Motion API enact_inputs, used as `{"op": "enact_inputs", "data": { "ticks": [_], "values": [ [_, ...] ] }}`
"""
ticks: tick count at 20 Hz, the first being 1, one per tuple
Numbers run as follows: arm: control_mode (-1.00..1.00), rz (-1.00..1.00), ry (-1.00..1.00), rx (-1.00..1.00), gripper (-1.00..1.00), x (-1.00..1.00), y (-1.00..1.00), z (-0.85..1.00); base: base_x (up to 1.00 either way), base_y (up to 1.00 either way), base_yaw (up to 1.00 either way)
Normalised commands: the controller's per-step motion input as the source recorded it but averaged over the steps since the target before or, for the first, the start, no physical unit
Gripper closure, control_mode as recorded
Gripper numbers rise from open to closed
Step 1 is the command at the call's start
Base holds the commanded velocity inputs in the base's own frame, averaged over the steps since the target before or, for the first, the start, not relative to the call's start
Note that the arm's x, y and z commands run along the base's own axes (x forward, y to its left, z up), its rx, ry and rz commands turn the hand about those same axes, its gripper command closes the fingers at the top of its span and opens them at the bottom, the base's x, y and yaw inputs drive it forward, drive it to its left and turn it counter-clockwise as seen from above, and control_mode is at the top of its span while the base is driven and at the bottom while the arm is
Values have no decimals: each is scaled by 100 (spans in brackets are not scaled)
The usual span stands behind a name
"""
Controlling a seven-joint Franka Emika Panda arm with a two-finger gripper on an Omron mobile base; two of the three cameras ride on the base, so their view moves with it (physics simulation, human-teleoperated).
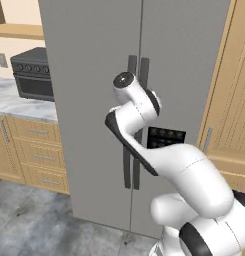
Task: Open the fridge, remove the banana, garlic, and shrimp, and place them on any counter.
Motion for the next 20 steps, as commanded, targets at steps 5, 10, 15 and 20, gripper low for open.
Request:
{"op": "enact_inputs", "data": {
  "ticks": [5, 10, 15, 20],
  "values": [
    [-100, -47, -12, -20, -100, 87, 49, -6, 0, 0, 0],
    [-100, -44, 0, -14, -100, 79, 6, -13, 0, 0, 0],
    [-100, -32, 0, -9, -100, 73, 0, -14, 0, 0, 0],
    [-100, -10, -10, -5, -100, 36, -13, -12, 0, 0, 0]
  ]
}}
